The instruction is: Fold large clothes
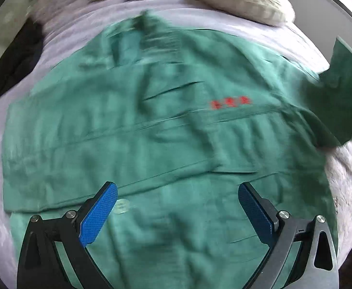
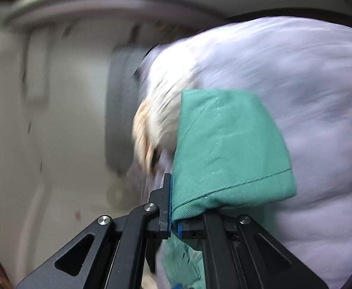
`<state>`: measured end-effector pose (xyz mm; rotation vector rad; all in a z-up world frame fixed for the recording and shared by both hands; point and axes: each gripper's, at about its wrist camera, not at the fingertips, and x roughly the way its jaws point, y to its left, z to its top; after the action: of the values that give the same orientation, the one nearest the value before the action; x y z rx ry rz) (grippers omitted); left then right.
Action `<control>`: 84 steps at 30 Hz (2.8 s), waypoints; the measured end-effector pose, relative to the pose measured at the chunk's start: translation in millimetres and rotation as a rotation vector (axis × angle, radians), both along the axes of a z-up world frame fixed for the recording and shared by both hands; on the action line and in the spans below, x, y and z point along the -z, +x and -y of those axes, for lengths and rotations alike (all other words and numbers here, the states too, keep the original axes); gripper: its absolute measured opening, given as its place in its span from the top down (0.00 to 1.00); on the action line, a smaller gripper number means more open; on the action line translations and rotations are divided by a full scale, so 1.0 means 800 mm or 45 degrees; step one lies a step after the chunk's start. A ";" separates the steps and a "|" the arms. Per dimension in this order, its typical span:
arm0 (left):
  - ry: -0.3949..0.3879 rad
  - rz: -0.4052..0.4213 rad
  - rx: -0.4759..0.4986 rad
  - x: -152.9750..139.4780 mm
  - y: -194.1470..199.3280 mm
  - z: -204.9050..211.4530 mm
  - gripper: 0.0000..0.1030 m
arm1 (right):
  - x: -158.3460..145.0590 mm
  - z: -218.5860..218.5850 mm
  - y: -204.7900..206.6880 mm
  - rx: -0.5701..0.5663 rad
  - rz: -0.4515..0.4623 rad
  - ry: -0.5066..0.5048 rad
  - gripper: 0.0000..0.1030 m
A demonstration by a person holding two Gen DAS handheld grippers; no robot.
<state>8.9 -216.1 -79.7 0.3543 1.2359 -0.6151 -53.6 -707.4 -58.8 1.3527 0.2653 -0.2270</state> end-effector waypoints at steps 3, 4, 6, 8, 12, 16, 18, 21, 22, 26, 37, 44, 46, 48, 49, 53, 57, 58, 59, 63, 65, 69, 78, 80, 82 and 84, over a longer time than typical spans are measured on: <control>-0.040 0.054 -0.103 -0.011 0.021 -0.039 0.02 | -0.035 -0.060 0.075 -0.223 -0.050 -0.190 0.97; -0.049 0.087 -0.144 -0.016 0.028 -0.054 0.02 | -0.041 -0.081 0.096 -0.283 -0.082 -0.248 0.97; -0.063 0.137 -0.212 -0.021 0.043 -0.082 0.02 | -0.048 -0.143 0.150 -0.440 -0.193 -0.421 0.97; -0.060 0.174 -0.269 -0.019 0.064 -0.110 0.02 | -0.037 -0.204 0.195 -0.585 -0.313 -0.552 0.97; -0.044 0.176 -0.326 -0.003 0.096 -0.142 0.02 | 0.043 -0.300 0.276 -0.782 -0.495 -0.565 0.97; -0.044 0.137 -0.347 0.015 0.111 -0.162 0.02 | 0.119 -0.331 0.296 -0.781 -0.713 -0.450 0.92; -0.068 0.131 -0.344 0.015 0.110 -0.171 0.02 | 0.124 -0.326 0.277 -0.700 -0.659 -0.333 0.71; -0.088 0.147 -0.327 0.011 0.108 -0.181 0.02 | 0.109 -0.310 0.233 -0.523 -0.590 -0.239 0.47; -0.096 0.153 -0.324 0.010 0.108 -0.183 0.02 | 0.102 -0.303 0.226 -0.452 -0.592 -0.239 0.47; -0.150 0.151 -0.352 0.002 0.116 -0.199 0.02 | 0.081 -0.290 0.232 -0.407 -0.612 -0.291 0.90; -0.205 0.036 -0.494 0.024 0.144 -0.253 0.02 | 0.076 -0.501 0.320 -1.067 -0.852 -1.002 0.70; -0.330 -0.141 -0.358 0.035 0.140 -0.199 0.02 | 0.073 -0.443 0.244 -0.937 -0.764 -0.659 0.52; -0.374 -0.206 -0.306 0.041 0.138 -0.175 0.02 | 0.069 -0.405 0.194 -0.827 -0.769 -0.539 0.51; -0.374 -0.265 -0.260 0.051 0.134 -0.148 0.02 | 0.071 -0.362 0.147 -0.670 -0.773 -0.410 0.50; -0.360 -0.262 -0.248 0.055 0.131 -0.135 0.02 | 0.073 -0.346 0.132 -0.606 -0.768 -0.360 0.50; -0.379 -0.232 -0.206 0.048 0.128 -0.102 0.59 | 0.083 -0.281 0.061 -0.299 -0.688 -0.121 0.48; -0.462 -0.260 -0.244 0.035 0.148 -0.114 0.91 | 0.103 -0.245 0.023 -0.064 -0.495 0.117 0.47; -0.487 -0.242 -0.253 0.027 0.154 -0.125 0.91 | 0.107 -0.242 0.020 -0.038 -0.460 0.152 0.47; -0.496 -0.231 -0.260 0.023 0.158 -0.133 0.91 | 0.109 -0.240 0.016 -0.015 -0.429 0.180 0.47; -0.385 -0.198 -0.306 0.033 0.171 -0.159 0.91 | 0.117 -0.234 0.011 0.009 -0.382 0.230 0.46; -0.351 -0.206 -0.325 0.042 0.173 -0.164 0.91 | 0.125 -0.228 0.006 0.043 -0.353 0.272 0.47; -0.322 -0.168 -0.317 0.037 0.164 -0.166 0.91 | 0.128 -0.224 -0.004 0.112 -0.387 0.277 0.98; -0.212 -0.078 -0.268 0.038 0.155 -0.159 0.91 | 0.126 -0.208 -0.010 -0.033 -0.655 0.109 0.97; -0.207 -0.054 -0.268 0.029 0.157 -0.165 0.91 | 0.112 -0.212 -0.008 -0.081 -0.701 0.056 0.95; -0.231 -0.034 -0.274 0.014 0.158 -0.169 0.91 | 0.087 -0.220 -0.006 -0.122 -0.723 -0.052 0.92; -0.242 -0.005 -0.260 0.001 0.157 -0.167 0.91 | 0.053 -0.226 0.005 -0.181 -0.732 -0.234 0.85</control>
<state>134.6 -82.9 -80.7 0.0668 1.1889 -0.5516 -49.7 -526.3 -101.5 1.0578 0.7996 -0.5076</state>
